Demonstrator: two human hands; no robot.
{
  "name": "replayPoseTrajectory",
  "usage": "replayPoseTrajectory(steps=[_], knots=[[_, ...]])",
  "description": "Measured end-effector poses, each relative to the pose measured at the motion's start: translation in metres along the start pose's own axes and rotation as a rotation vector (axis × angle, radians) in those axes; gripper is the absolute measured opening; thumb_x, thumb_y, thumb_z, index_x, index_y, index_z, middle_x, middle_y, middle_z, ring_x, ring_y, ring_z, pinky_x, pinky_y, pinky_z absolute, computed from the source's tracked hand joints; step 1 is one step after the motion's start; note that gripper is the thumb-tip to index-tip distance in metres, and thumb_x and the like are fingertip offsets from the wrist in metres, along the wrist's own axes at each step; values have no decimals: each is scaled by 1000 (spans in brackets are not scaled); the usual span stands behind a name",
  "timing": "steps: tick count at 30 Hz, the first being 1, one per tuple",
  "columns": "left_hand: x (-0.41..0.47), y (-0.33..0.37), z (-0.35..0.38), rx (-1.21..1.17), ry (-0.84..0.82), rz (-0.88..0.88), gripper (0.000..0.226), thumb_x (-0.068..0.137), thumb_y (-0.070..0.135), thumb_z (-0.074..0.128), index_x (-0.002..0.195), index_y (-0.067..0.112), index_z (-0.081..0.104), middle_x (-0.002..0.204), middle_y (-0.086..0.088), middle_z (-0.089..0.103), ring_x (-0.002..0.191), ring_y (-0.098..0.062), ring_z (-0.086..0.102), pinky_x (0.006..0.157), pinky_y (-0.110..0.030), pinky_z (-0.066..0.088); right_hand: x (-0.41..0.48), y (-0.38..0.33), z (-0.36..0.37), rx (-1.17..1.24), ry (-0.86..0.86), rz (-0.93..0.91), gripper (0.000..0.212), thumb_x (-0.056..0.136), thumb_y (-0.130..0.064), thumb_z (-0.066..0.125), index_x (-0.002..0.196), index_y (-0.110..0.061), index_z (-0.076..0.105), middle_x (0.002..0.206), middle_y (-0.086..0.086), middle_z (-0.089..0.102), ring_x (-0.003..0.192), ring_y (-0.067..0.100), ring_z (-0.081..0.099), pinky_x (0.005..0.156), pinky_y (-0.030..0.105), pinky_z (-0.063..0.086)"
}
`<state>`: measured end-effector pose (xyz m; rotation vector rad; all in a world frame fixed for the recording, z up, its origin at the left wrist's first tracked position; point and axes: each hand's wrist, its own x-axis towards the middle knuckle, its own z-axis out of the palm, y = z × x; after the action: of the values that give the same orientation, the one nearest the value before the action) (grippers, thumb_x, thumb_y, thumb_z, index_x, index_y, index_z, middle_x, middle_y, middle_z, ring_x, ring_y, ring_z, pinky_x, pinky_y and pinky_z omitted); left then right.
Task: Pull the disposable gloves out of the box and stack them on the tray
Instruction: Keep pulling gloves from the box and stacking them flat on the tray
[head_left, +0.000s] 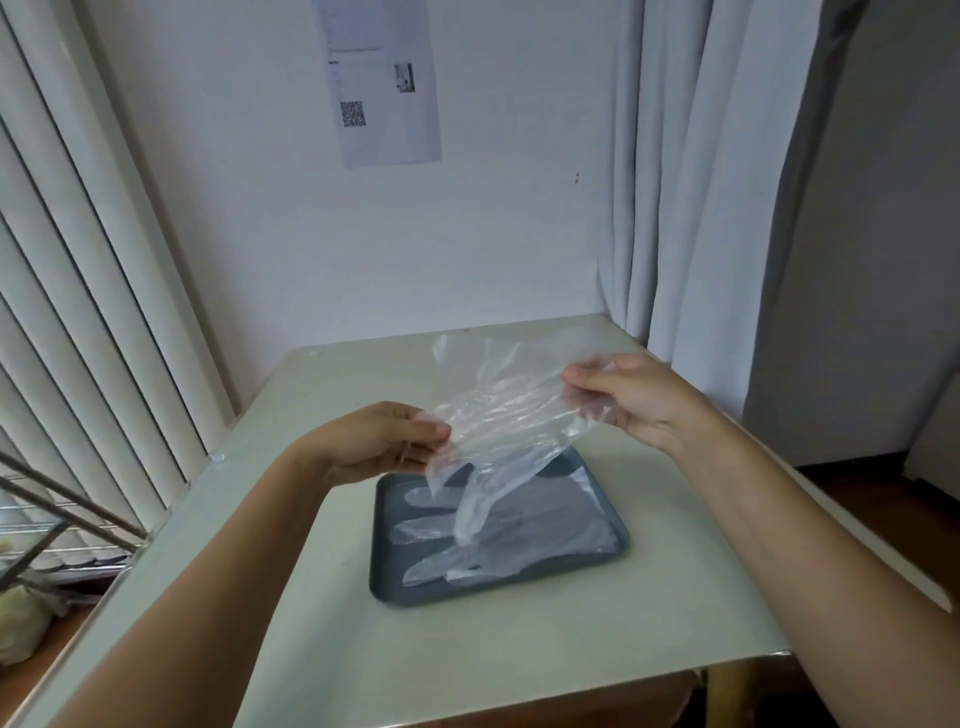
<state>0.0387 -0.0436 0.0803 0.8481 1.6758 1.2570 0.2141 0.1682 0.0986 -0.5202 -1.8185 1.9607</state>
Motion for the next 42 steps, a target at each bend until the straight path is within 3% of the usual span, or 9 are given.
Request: replayPoseTrajectory(steps=[5, 11, 18, 23, 26, 30, 35, 39, 42], knots=[[12, -11, 0, -100, 75, -137, 18, 95, 14, 53, 90, -1, 62, 71, -11, 66, 54, -14, 63, 53, -20, 56, 14, 42, -7, -149, 72, 81, 17, 90, -6, 62, 73, -7, 60, 58, 2, 68, 50, 7, 65, 55, 21, 52], [33, -43, -1, 249, 195, -266, 20, 91, 22, 65, 87, 2, 62, 64, -7, 64, 48, -13, 55, 48, -18, 47, 18, 97, -9, -553, 85, 143, 31, 93, -10, 58, 62, -6, 63, 58, 10, 65, 43, 14, 60, 42, 20, 46], [50, -69, 7, 587, 357, -301, 28, 80, 24, 78, 83, 2, 60, 64, -6, 62, 48, -14, 57, 48, -19, 50, 20, 122, -5, -855, 151, 195, 32, 92, -19, 49, 71, -2, 66, 66, 16, 71, 41, 17, 58, 62, 31, 57], [52, -68, 12, 878, 571, -261, 28, 85, 26, 68, 103, 6, 62, 92, -7, 66, 91, -25, 65, 71, -27, 48, 23, 125, 0, -914, 160, 182, 26, 87, -15, 46, 75, 0, 63, 65, 16, 70, 43, 25, 58, 55, 29, 55], [47, -64, 33, 974, 724, 12, 38, 89, 20, 60, 125, 10, 53, 120, -9, 58, 105, -24, 58, 89, -33, 48, 24, 128, 1, -966, 157, 176, 26, 88, -17, 45, 82, -1, 64, 67, 13, 67, 47, 25, 61, 59, 32, 57], [44, -60, 84, 982, 414, 324, 28, 95, 13, 52, 121, 14, 63, 122, -3, 64, 109, -18, 60, 94, -25, 43, 23, 128, 5, -1040, 159, 176, 23, 88, -17, 44, 76, -4, 59, 75, 14, 63, 65, 31, 62, 64, 30, 55], [58, -77, 113, 1040, 118, 293, 36, 99, 11, 42, 132, 9, 53, 134, -10, 55, 122, -25, 50, 98, -26, 34, 21, 126, 8, -1136, 155, 209, 16, 89, -14, 48, 75, -8, 52, 81, 15, 59, 70, 29, 48, 46, 25, 29], [60, -83, 110, 1000, 15, 279, 36, 102, 12, 36, 134, 4, 49, 140, -13, 49, 128, -27, 45, 104, -29, 30, 24, 127, 6, -1214, 81, 193, 14, 89, -18, 54, 78, -9, 57, 82, 11, 60, 71, 25, 50, 47, 24, 32], [60, -88, 111, 1103, -34, 243, 45, 106, 19, 29, 150, 10, 28, 159, -5, 23, 145, -19, 19, 111, -24, 12, 28, 128, 2, -1241, 74, 178, 27, 90, -19, 58, 67, -14, 45, 93, 12, 62, 79, 24, 54, 52, 24, 33]])
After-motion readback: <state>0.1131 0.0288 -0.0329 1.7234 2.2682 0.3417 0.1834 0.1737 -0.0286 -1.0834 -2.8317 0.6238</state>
